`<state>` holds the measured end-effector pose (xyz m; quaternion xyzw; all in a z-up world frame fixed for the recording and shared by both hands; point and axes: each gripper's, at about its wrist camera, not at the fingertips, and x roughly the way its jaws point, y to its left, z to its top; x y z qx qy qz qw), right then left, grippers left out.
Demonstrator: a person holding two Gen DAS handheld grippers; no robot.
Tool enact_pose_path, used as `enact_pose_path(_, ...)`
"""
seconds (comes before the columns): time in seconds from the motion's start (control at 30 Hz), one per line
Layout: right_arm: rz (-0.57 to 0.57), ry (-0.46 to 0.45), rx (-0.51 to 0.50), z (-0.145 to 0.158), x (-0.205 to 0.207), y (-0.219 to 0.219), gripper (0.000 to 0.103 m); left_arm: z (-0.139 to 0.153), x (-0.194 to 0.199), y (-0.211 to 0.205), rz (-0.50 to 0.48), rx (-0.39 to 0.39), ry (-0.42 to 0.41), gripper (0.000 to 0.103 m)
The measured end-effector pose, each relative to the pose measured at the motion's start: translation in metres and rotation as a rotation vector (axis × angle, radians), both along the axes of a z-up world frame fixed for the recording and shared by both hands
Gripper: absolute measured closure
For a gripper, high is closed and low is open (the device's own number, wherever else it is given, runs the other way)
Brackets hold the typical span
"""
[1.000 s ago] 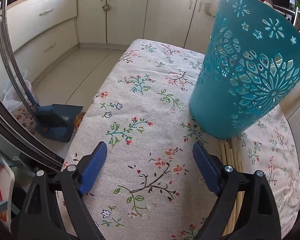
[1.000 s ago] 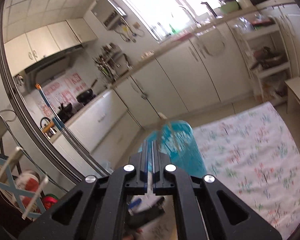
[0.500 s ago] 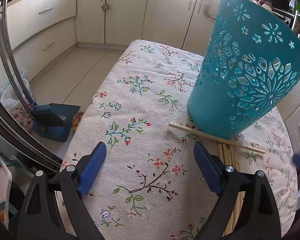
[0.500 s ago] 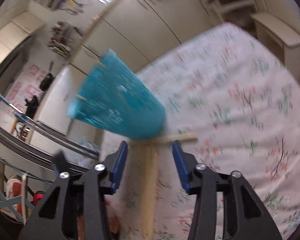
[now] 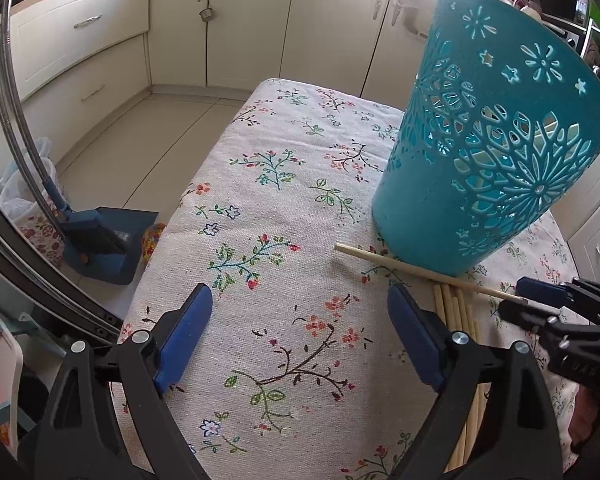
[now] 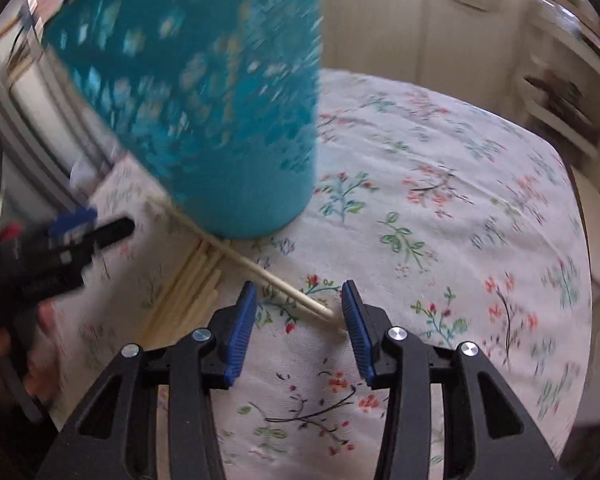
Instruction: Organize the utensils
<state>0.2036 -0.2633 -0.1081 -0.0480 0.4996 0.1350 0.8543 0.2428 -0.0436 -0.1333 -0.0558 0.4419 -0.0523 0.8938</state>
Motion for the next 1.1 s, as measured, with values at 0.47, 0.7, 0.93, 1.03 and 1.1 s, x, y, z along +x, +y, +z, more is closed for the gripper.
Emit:
enact_pose_path(0.47,0.22,-0.057,-0.107,0.024,-0.051,0.029,0.097,0.0,0.002,-0.003,0.0,0.009,0.001,0.017)
enact_pose_path(0.7,0.266,-0.101,-0.124,0.065,-0.067,0.025,0.103,0.0,0.001,-0.002,0.009,0.007,-0.001,0.017)
enact_pose_path(0.93,0.243,0.04,-0.028,0.033,-0.061,0.015,0.102,0.0,0.0,0.001,0.014,0.0,-0.002,0.017)
enact_pose_path(1.03,0.21,0.08,0.0,0.015,-0.052,0.015,0.102,0.0,0.0,0.002,0.014,-0.005,-0.003,0.017)
enact_pose_path(1.1,0.21,0.104,-0.006,0.007,-0.05,0.019,0.102,0.0,0.0,0.002,0.013,-0.003,-0.003,0.017)
